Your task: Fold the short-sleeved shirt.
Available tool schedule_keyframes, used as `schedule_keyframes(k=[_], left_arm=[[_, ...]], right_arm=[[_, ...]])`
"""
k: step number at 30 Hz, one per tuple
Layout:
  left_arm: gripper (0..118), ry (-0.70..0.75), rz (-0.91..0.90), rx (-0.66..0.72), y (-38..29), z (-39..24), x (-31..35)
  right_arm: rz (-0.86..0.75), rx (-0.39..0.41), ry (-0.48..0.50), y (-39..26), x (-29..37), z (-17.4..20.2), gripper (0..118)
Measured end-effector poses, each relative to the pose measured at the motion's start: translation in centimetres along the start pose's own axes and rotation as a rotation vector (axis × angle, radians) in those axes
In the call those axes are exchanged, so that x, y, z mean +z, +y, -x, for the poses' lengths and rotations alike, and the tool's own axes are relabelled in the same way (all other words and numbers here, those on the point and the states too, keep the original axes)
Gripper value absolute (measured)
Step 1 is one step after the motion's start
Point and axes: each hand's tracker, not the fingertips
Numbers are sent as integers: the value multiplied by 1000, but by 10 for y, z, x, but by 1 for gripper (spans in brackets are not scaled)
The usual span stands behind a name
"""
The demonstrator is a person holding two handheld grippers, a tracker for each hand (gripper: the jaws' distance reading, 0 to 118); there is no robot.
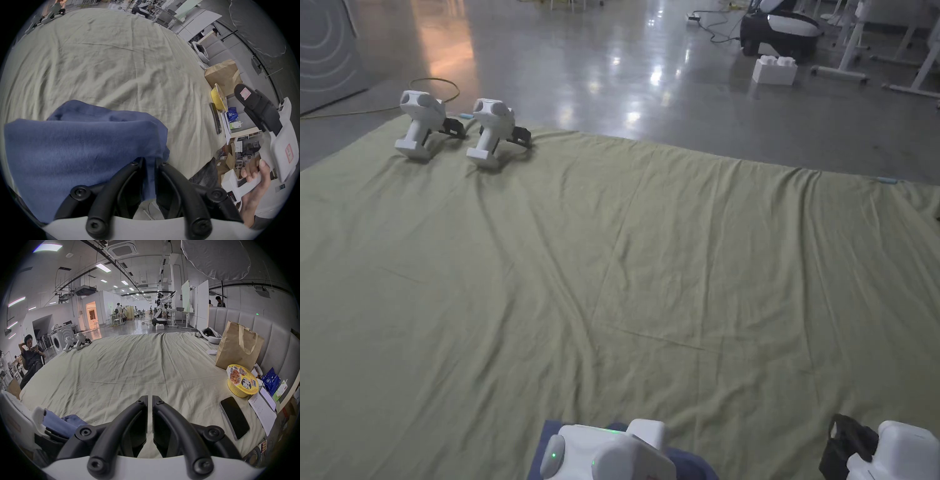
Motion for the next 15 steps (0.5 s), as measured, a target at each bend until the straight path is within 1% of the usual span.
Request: schedule_keyframes(k=[4,8,12,14,15], left_arm=[[16,-11,-13,-7,-2,6,-3],[16,-55,-33,-28,5,11,22],[16,-69,-220,-48,20,22,74],[16,-67,-319,-59,27,25,100],[16,42,-404,-110,30,29,114]], right_arm=[[-9,-1,9,1,2,4,7],[-41,9,20,8,8,10,7],[-111,15,17,19,14,18,7],[-152,26,-2,27,17,25,7],[-171,32,-12,30,17,28,7]])
